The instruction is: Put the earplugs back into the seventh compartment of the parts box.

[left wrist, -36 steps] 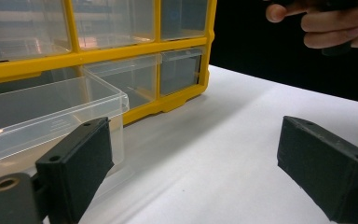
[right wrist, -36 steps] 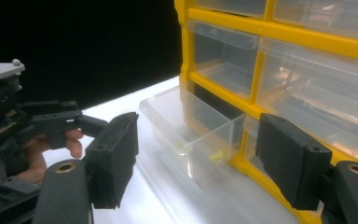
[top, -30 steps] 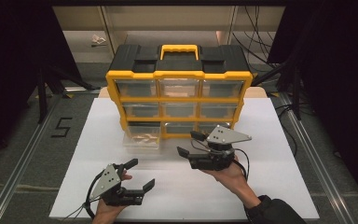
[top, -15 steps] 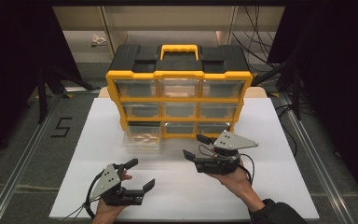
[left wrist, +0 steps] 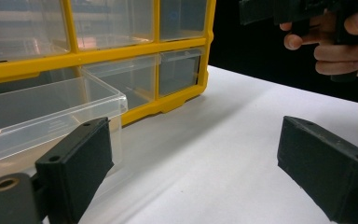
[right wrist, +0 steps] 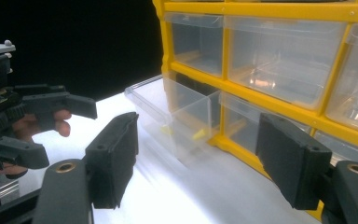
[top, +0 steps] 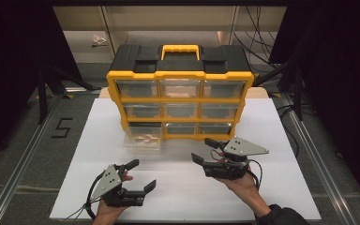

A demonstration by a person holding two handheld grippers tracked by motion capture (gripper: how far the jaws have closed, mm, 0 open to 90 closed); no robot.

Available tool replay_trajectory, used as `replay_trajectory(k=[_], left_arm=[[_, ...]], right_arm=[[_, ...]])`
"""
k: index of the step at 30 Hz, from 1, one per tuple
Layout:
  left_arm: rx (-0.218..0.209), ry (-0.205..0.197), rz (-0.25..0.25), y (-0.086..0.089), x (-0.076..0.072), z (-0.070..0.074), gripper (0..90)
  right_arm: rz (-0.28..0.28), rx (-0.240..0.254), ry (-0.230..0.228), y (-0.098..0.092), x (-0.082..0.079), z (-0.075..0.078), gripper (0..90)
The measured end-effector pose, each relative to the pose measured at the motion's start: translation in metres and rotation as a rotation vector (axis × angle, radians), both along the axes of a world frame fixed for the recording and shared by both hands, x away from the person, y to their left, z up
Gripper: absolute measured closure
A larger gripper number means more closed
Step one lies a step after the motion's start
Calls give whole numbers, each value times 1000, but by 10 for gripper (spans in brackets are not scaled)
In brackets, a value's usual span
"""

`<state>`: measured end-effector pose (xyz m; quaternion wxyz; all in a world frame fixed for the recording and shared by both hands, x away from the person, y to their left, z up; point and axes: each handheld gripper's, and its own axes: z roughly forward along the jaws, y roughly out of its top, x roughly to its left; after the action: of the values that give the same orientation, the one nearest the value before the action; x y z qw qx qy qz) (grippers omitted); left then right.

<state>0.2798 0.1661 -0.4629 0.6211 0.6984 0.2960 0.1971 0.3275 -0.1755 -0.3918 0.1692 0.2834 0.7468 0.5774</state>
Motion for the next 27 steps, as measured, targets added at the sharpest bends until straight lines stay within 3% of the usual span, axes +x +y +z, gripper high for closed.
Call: replay_trajectory(k=[20, 27], left_arm=[[3, 3, -1, 0, 0, 0, 97], [3, 4, 1, 0, 0, 0, 97]], right_arm=[[-17, 23, -36, -19, -11, -12, 274], [-18, 24, -24, -23, -14, -20, 256]])
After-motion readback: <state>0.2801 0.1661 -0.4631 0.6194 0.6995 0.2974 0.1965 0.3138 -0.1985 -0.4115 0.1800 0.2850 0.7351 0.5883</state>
